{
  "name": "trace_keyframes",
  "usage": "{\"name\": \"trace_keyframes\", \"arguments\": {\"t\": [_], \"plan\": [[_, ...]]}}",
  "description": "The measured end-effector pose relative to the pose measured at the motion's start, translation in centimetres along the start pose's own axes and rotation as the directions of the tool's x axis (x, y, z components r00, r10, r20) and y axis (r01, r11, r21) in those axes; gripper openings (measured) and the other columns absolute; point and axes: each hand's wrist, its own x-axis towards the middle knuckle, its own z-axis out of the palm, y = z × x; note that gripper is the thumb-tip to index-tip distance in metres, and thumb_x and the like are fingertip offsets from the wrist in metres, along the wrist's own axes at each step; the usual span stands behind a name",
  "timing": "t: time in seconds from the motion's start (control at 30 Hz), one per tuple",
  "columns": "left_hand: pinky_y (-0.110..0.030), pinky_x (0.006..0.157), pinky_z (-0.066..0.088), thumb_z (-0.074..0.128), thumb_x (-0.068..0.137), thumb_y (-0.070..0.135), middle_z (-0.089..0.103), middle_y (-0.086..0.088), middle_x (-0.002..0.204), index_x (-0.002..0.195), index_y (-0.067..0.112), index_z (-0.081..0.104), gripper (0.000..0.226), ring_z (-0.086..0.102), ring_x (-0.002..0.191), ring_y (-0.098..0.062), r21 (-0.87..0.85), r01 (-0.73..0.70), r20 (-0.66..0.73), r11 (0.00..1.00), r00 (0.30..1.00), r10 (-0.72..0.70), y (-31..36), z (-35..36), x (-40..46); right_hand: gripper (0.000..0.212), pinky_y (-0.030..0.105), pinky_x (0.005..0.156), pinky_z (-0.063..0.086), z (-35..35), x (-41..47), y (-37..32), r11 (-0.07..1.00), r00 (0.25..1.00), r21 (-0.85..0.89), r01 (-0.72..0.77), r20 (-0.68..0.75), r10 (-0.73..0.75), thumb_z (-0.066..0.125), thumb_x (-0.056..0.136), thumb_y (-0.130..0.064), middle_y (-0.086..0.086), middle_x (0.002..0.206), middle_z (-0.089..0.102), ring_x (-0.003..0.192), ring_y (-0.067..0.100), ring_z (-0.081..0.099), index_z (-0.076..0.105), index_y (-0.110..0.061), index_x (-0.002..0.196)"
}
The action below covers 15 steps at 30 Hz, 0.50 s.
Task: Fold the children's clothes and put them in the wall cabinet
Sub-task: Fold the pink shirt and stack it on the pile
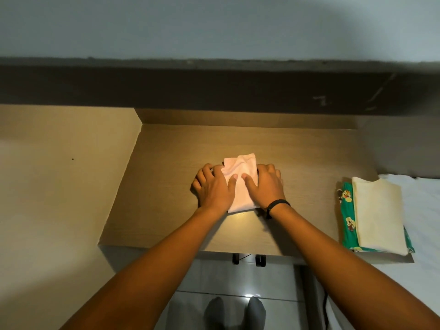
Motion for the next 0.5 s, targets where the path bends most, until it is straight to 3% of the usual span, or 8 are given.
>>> {"name": "trace_keyframes", "arguments": {"t": [0.1,0.17,0.23,0.3,0.37,0.43,0.5], "plan": [[-0.05,0.111,0.028,0.045,0.104,0.053,0.044,-0.008,0.143,0.13,0.019,0.058,0.044,0.036,0.136,-0.032,-0.03,0.029,0.023,0.999,0.999,-0.028,0.9,0.5,-0.7,0.04,0.044,0.095,0.045,0.8,-1.4,-1.1,0.992,0.995,0.095,-0.084,-0.046,0.089,0.055,0.096,-0.048,0.011,0.12,0.061,0.113,0.035,0.054,0.06,-0.014,0.117],[-0.05,0.108,0.032,0.044,0.106,0.048,0.051,-0.01,0.137,0.125,0.017,0.057,0.038,0.042,0.13,-0.033,-0.13,0.04,0.01,0.991,0.999,-0.039,1.2,0.6,-1.3,0.03,0.044,0.086,0.051,0.5,-2.6,-1.3,0.945,0.991,0.315,-0.084,-0.074,0.112,0.057,0.096,-0.042,0.006,0.106,0.066,0.101,0.032,0.061,0.054,-0.016,0.111],[-0.048,0.103,0.038,0.041,0.109,0.043,0.062,-0.009,0.127,0.12,0.018,0.051,0.029,0.054,0.121,-0.035,-0.392,0.035,0.013,0.919,0.999,-0.032,1.6,0.7,-2.2,0.021,0.033,0.07,0.053,-0.3,-4.3,-1.1,0.842,0.985,0.535,-0.067,-0.097,0.139,0.058,0.1,-0.032,-0.001,0.093,0.065,0.087,0.024,0.065,0.047,-0.016,0.11],[-0.046,0.093,0.05,0.041,0.109,0.042,0.067,-0.009,0.117,0.119,0.02,0.045,0.024,0.064,0.109,-0.035,-0.664,0.043,0.052,0.747,0.999,-0.01,3.2,0.4,-3.7,0.018,0.014,0.06,0.047,-1.5,-6.2,-0.5,0.754,0.971,0.656,-0.025,-0.163,0.175,0.059,0.102,-0.02,-0.004,0.092,0.063,0.08,0.007,0.063,0.045,-0.014,0.113],[-0.044,0.085,0.055,0.042,0.11,0.038,0.066,-0.008,0.116,0.122,0.019,0.043,0.023,0.065,0.104,-0.032,-0.769,0.081,0.104,0.634,0.995,-0.002,5.6,0.1,-5.4,0.021,0.011,0.066,0.046,-2.8,-7.8,0.8,0.703,0.952,0.711,0.015,-0.226,0.208,0.059,0.102,-0.014,-0.009,0.1,0.062,0.081,-0.007,0.061,0.045,-0.018,0.117],[-0.043,0.084,0.055,0.042,0.112,0.034,0.065,-0.008,0.115,0.122,0.018,0.043,0.019,0.065,0.102,-0.029,-0.811,0.113,0.158,0.575,0.987,0.03,8.6,0.0,-7.1,0.028,0.013,0.076,0.049,-4.7,-9.2,2.9,0.686,0.931,0.726,0.047,-0.28,0.233,0.06,0.101,-0.013,-0.015,0.109,0.061,0.091,-0.008,0.061,0.045,-0.023,0.123],[-0.041,0.082,0.054,0.041,0.112,0.033,0.064,-0.006,0.113,0.122,0.019,0.042,0.017,0.065,0.1,-0.027,-0.833,0.113,0.189,0.542,0.978,0.086,12.0,0.5,-8.7,0.032,0.007,0.076,0.046,-7.2,-10.2,5.5,0.699,0.911,0.714,0.038,-0.312,0.268,0.061,0.101,-0.015,-0.018,0.113,0.059,0.098,-0.005,0.06,0.047,-0.023,0.129]]}}
